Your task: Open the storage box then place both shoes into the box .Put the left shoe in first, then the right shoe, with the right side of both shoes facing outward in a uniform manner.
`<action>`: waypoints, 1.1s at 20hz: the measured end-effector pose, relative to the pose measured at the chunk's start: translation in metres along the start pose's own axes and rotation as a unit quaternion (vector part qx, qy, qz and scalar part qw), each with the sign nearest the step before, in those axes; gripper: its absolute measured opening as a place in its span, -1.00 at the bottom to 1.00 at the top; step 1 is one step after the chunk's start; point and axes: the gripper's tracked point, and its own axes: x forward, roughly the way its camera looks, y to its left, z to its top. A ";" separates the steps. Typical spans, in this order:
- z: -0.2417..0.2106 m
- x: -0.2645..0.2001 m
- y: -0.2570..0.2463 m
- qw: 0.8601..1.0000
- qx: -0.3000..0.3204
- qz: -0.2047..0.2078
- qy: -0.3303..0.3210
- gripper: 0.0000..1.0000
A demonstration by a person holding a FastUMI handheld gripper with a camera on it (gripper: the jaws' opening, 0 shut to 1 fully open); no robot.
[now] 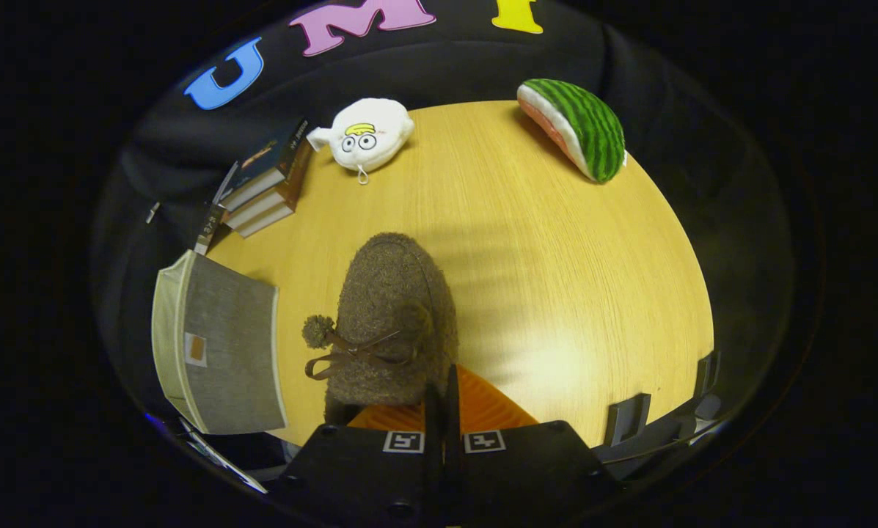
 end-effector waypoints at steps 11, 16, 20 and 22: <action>0.029 -0.059 0.181 0.994 -0.039 0.105 0.005 -0.90; 0.014 -0.059 0.249 0.991 -0.027 0.131 0.031 -0.90; -0.002 -0.039 0.278 0.991 -0.033 0.116 0.053 -0.89; -0.010 -0.030 0.286 0.991 -0.042 0.108 0.061 -0.90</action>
